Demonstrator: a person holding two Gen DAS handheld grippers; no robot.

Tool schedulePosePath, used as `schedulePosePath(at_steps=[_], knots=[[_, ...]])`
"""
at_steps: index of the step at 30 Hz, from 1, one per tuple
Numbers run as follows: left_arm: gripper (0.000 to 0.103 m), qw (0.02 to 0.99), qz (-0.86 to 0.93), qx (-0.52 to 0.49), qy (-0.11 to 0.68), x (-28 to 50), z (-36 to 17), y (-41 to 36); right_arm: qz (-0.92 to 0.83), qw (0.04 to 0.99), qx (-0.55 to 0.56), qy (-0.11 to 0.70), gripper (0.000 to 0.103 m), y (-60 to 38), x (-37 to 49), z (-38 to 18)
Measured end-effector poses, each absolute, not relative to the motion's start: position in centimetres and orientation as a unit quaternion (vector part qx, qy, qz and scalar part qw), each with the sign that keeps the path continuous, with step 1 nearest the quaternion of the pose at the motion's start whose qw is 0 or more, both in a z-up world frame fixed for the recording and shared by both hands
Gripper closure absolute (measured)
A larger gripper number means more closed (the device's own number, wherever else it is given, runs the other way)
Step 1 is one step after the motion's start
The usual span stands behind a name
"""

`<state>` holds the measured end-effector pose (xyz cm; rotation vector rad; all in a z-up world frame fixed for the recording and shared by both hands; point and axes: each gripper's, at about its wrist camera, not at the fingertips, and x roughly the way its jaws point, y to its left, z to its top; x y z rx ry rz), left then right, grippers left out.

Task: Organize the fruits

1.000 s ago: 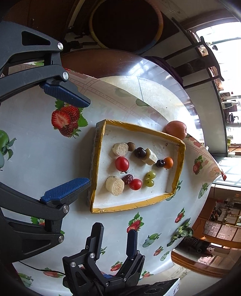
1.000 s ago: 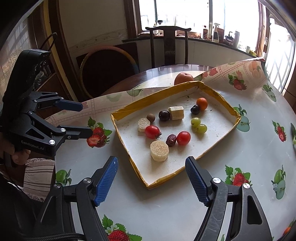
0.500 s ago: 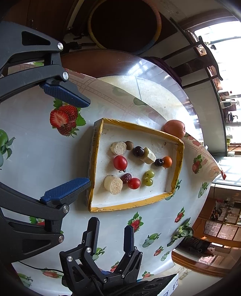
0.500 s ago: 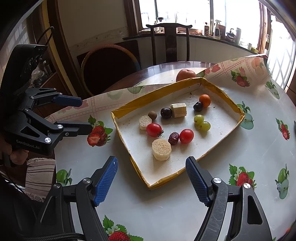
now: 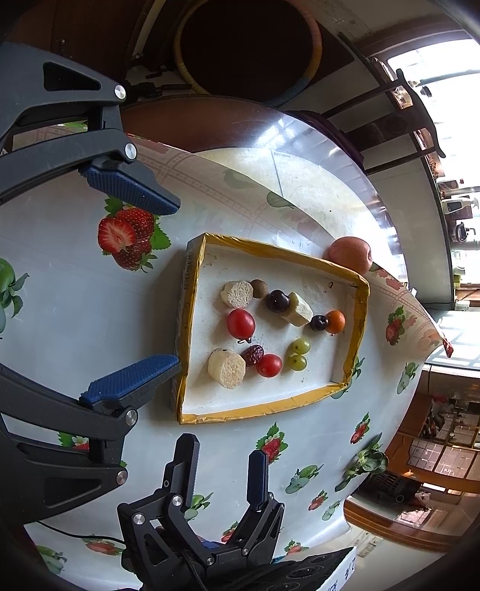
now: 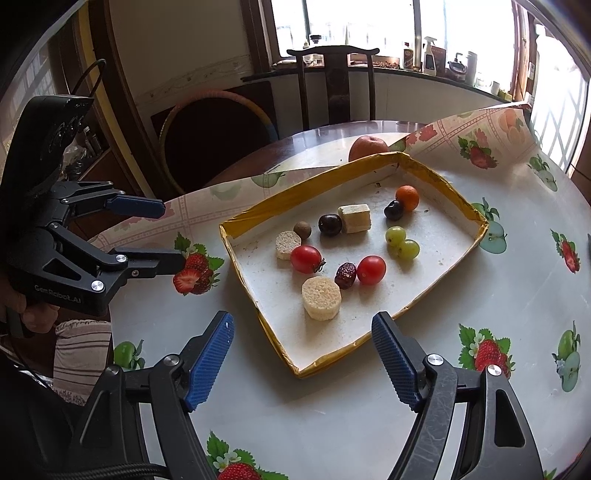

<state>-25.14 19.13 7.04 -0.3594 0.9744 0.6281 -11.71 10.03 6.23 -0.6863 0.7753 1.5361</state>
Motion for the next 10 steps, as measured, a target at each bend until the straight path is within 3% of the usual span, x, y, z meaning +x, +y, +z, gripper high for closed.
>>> schedulePosePath(at_steps=[10], knots=[[0.025,0.821,0.293,-0.165,0.462,-25.01,6.93,19.28,0.662,0.599,-0.295,0.340,0.022,10.24,-11.72,5.94]])
